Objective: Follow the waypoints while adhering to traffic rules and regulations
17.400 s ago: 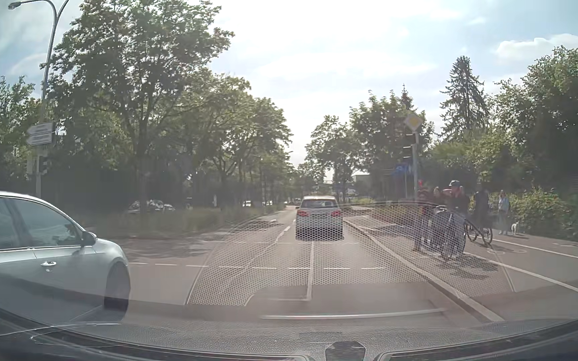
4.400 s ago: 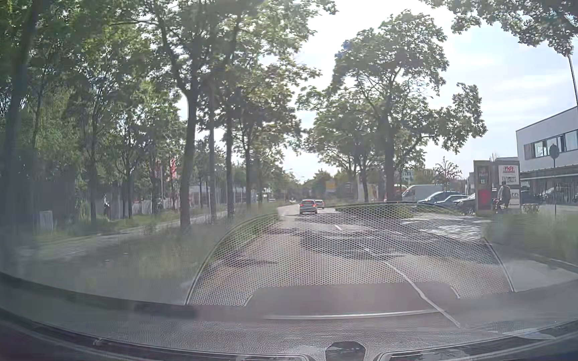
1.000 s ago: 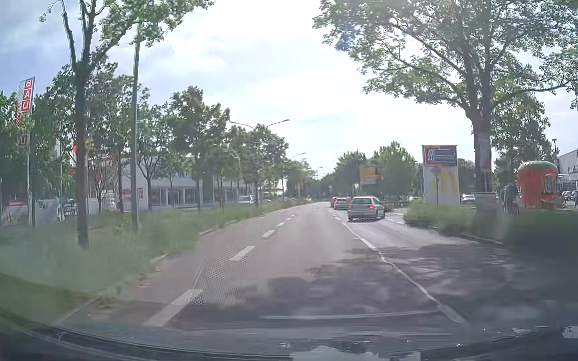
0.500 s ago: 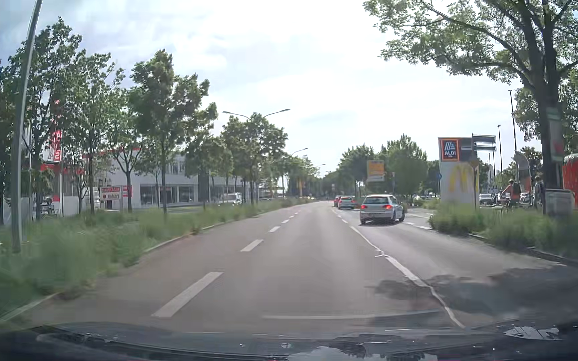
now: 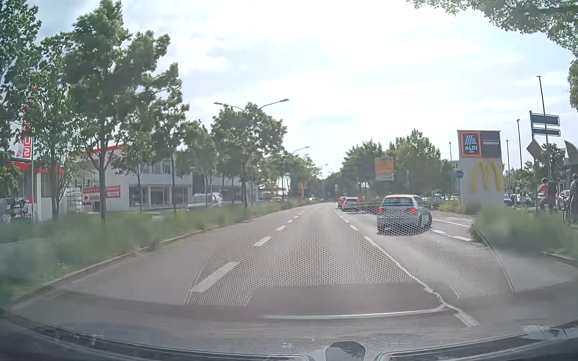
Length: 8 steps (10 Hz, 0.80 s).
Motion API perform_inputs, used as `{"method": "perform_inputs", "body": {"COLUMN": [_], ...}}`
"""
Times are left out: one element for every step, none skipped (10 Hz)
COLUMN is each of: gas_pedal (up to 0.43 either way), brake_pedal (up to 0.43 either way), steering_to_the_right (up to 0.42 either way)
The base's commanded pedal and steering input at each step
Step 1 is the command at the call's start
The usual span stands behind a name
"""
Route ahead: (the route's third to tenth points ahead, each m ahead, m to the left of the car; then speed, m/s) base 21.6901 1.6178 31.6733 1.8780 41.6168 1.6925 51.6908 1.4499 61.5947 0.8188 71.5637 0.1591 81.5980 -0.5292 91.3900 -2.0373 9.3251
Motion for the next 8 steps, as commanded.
{"method": "perform_inputs", "body": {"gas_pedal": [0.197, 0.189, 0.157, 0.150, 0.138, 0.118, 0.047, 0.000], "brake_pedal": [0.000, 0.000, 0.000, 0.000, 0.000, 0.000, 0.000, 0.000], "steering_to_the_right": [-0.007, -0.007, -0.007, -0.005, -0.004, -0.004, -0.004, -0.002]}}
